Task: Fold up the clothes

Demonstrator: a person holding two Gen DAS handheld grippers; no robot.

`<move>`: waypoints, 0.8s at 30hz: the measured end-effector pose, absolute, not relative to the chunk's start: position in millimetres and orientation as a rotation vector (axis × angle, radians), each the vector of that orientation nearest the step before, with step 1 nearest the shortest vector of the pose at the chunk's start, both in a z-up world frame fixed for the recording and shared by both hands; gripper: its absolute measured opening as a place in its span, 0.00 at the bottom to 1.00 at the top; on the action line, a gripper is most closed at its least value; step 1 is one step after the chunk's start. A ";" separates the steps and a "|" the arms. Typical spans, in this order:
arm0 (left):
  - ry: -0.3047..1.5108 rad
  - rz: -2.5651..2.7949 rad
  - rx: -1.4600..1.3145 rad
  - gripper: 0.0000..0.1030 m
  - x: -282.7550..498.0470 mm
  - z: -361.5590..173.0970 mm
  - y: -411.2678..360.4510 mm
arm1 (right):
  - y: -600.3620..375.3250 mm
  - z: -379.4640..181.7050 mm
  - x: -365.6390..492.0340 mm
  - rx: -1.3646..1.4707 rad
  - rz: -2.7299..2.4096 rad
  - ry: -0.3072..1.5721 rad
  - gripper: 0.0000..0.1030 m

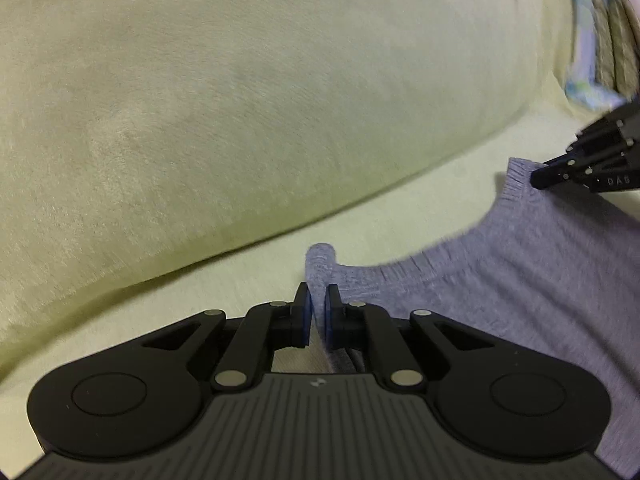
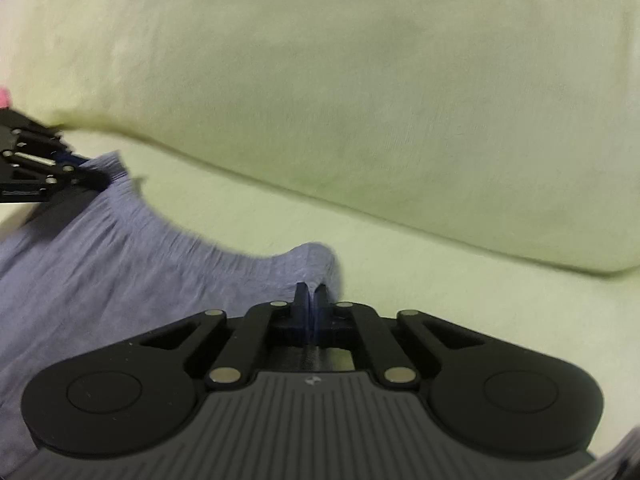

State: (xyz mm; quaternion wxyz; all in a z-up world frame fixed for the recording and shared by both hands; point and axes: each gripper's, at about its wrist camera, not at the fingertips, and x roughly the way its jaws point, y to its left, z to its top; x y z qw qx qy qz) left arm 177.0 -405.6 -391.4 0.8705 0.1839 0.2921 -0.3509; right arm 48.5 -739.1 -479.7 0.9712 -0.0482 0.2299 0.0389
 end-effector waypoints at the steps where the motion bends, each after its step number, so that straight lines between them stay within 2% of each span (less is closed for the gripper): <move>1: 0.620 -0.731 0.387 0.09 178.6 -393.7 -406.9 | -740.9 -480.5 49.9 -0.092 0.063 0.460 0.00; 2: 0.628 -0.728 0.390 0.13 180.2 -396.0 -408.2 | -740.4 -483.9 52.5 -0.097 0.057 0.472 0.01; 3: 0.636 -0.723 0.389 0.19 181.8 -398.3 -409.1 | -739.5 -487.8 55.2 -0.104 0.054 0.487 0.07; 4: 0.642 -0.710 0.374 0.22 183.4 -399.7 -408.1 | -738.9 -490.2 55.0 -0.107 0.046 0.493 0.18; 6: 0.650 -0.683 0.337 0.39 182.9 -395.2 -400.4 | -739.5 -490.3 49.1 -0.092 0.031 0.485 0.26; 7: 0.652 -0.665 0.314 0.42 180.1 -391.6 -393.1 | -740.9 -487.5 43.2 -0.069 0.025 0.473 0.27; 9: 0.642 -0.639 0.298 0.43 167.0 -380.3 -374.1 | -741.5 -479.4 21.2 -0.033 0.009 0.432 0.28; 15: 0.608 -0.603 0.256 0.43 98.3 -358.8 -326.6 | -730.4 -479.3 -70.3 0.005 0.092 0.394 0.40; 17: 0.619 -0.634 0.265 0.43 46.7 -353.2 -318.9 | -721.1 -493.8 -114.6 0.023 0.101 0.417 0.40; 24: 0.688 -0.863 0.310 0.43 -70.5 -358.0 -357.1 | -711.5 -520.2 -235.0 0.107 0.065 0.493 0.41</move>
